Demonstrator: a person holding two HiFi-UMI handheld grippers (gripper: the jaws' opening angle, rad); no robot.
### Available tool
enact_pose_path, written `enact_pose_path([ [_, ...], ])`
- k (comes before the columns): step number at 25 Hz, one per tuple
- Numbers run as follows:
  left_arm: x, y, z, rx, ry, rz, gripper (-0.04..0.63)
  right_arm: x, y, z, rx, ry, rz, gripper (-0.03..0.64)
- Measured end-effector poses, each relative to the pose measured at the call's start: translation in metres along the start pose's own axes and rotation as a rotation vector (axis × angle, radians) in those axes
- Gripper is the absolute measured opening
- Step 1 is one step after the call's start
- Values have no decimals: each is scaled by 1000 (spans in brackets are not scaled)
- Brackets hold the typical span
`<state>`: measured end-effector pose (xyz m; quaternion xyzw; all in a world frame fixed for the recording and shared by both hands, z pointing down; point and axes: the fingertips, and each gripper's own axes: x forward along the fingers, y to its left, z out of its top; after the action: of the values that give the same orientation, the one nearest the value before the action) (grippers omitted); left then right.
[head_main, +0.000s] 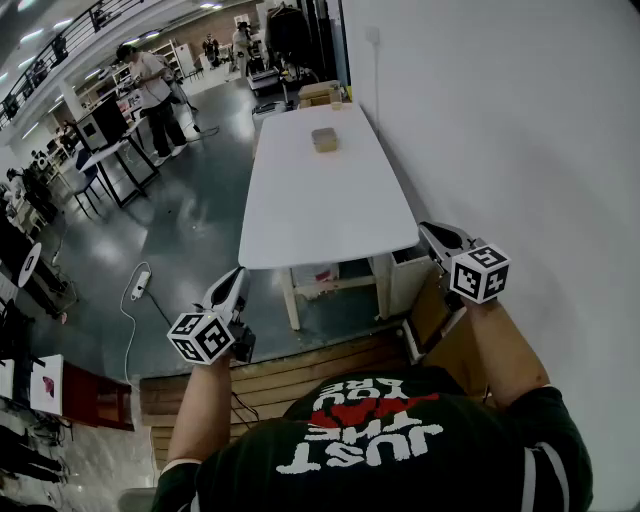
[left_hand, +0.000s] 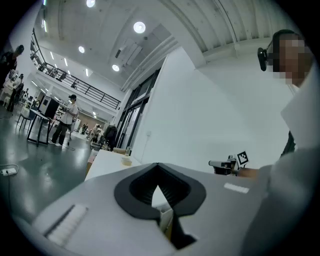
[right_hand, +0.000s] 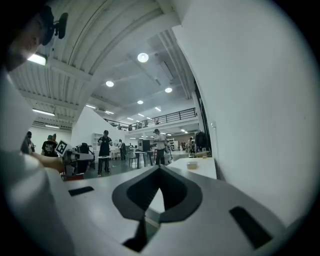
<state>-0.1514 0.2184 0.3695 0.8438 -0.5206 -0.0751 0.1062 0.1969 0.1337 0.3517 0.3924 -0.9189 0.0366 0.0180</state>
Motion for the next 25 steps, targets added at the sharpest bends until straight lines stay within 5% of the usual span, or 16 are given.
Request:
enact_pose_path([
  [25,69,-41,-10,7,17,63,-2,-2,-58,-3,28,12,104,-1],
])
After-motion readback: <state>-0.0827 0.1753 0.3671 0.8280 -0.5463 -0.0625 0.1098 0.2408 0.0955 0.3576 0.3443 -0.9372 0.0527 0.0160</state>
